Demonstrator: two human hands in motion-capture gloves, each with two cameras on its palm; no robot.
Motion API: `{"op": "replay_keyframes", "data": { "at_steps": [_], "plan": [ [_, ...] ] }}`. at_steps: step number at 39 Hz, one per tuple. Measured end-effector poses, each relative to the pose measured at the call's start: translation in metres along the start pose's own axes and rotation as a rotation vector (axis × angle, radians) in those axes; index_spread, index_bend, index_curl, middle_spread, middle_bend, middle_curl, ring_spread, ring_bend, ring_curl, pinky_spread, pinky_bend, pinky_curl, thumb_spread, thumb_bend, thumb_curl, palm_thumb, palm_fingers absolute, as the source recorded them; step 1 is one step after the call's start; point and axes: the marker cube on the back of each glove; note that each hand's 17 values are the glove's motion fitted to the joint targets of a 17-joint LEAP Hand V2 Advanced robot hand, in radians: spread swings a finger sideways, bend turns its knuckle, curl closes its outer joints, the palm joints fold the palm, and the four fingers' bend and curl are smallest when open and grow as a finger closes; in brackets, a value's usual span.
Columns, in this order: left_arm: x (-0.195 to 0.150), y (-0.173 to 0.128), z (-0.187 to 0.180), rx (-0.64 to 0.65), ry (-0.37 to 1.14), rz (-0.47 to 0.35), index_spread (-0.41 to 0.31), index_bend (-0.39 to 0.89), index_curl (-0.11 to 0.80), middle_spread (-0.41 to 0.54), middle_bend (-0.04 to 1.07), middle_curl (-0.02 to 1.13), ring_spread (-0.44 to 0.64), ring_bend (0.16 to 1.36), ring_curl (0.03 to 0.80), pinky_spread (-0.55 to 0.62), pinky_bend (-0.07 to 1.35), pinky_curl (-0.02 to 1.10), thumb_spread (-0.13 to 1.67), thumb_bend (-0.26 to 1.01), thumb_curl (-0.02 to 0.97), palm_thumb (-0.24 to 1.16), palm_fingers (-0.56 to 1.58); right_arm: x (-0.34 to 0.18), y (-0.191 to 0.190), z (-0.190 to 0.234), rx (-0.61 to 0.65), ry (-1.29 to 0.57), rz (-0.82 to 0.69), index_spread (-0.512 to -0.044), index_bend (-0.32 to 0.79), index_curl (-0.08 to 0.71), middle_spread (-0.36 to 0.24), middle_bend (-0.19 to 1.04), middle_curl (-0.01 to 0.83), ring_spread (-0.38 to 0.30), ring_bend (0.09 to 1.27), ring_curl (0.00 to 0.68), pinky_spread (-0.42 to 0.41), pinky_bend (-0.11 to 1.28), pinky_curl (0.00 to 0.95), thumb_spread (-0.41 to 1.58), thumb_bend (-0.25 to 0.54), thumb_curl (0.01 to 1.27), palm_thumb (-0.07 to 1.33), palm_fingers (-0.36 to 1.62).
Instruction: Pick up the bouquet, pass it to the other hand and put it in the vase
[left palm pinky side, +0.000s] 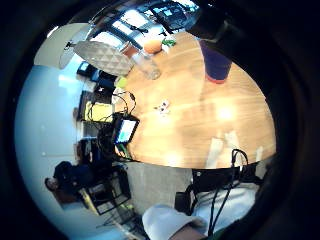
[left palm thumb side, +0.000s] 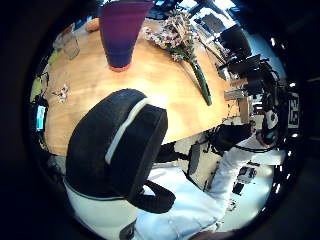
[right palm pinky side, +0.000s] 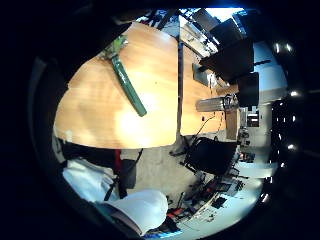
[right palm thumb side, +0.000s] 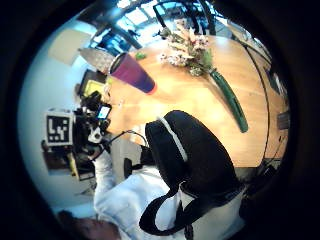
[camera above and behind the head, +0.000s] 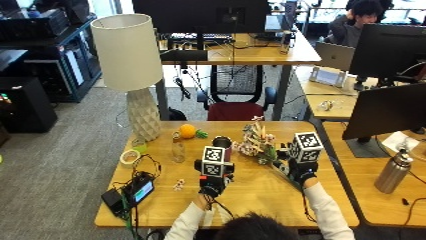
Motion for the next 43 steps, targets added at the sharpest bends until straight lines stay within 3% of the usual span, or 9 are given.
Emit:
{"op": "replay_keyframes", "data": {
  "at_steps": [6, 15, 25, 38, 40, 43],
  "plan": [
    [0.005, -0.003, 0.004, -0.004, 0.014, -0.009, -0.007, 0.16, 0.099, 0.112, 0.17, 0.10, 0.17, 0.50, 0.167, 0.28, 0.41, 0.16, 0.71, 0.03, 0.044, 0.08, 0.39, -0.005, 0.004, 0.000, -0.010, -0.002, -0.009, -0.289, 0.13, 0.092, -0.034, 0.25, 0.126, 0.107, 0.31, 0.124, 0.227, 0.50, 0.188, 0.74, 0.172, 0.08, 0.30, 0.40],
    [0.020, -0.004, 0.011, 0.005, 0.014, 0.052, -0.012, 0.16, 0.173, 0.134, 0.17, 0.16, 0.22, 0.54, 0.214, 0.36, 0.42, 0.21, 0.99, 0.01, 0.092, 0.10, 0.37, -0.005, 0.014, -0.003, 0.005, 0.003, -0.015, -0.357, 0.13, 0.137, -0.049, 0.26, 0.200, 0.138, 0.36, 0.179, 0.280, 0.50, 0.240, 1.03, 0.140, 0.12, 0.32, 0.39],
    [0.023, -0.014, 0.006, 0.022, 0.045, 0.068, -0.019, 0.16, 0.229, 0.132, 0.18, 0.20, 0.23, 0.54, 0.233, 0.37, 0.41, 0.25, 1.11, -0.01, 0.137, 0.11, 0.36, 0.008, -0.006, 0.006, 0.014, 0.011, 0.004, -0.365, 0.13, 0.171, -0.046, 0.27, 0.258, 0.139, 0.39, 0.217, 0.291, 0.49, 0.267, 1.14, 0.093, 0.16, 0.34, 0.41],
    [0.041, -0.008, 0.005, 0.035, 0.048, 0.109, -0.022, 0.16, 0.274, 0.121, 0.18, 0.25, 0.22, 0.54, 0.251, 0.38, 0.39, 0.28, 1.16, -0.02, 0.173, 0.10, 0.36, 0.039, -0.016, -0.022, 0.017, -0.059, 0.083, -0.356, 0.10, 0.177, -0.047, 0.27, 0.307, 0.123, 0.45, 0.262, 0.293, 0.52, 0.303, 1.19, 0.030, 0.19, 0.36, 0.48],
    [0.045, -0.008, 0.005, 0.039, 0.048, 0.119, -0.022, 0.16, 0.279, 0.121, 0.17, 0.25, 0.22, 0.54, 0.253, 0.38, 0.39, 0.28, 1.17, -0.02, 0.177, 0.10, 0.36, 0.045, -0.019, -0.030, 0.023, -0.081, 0.113, -0.300, -0.03, 0.135, -0.005, 0.29, 0.317, 0.137, 0.53, 0.292, 0.294, 0.59, 0.330, 1.14, 0.007, 0.20, 0.35, 0.51],
    [0.049, -0.006, 0.004, 0.044, 0.041, 0.135, -0.022, 0.16, 0.285, 0.120, 0.17, 0.26, 0.22, 0.54, 0.257, 0.38, 0.38, 0.28, 1.17, -0.02, 0.183, 0.10, 0.36, 0.063, -0.034, -0.029, 0.029, -0.117, 0.168, -0.259, -0.05, 0.097, 0.017, 0.31, 0.329, 0.142, 0.58, 0.308, 0.294, 0.65, 0.347, 1.11, -0.010, 0.22, 0.36, 0.50]
  ]
}}
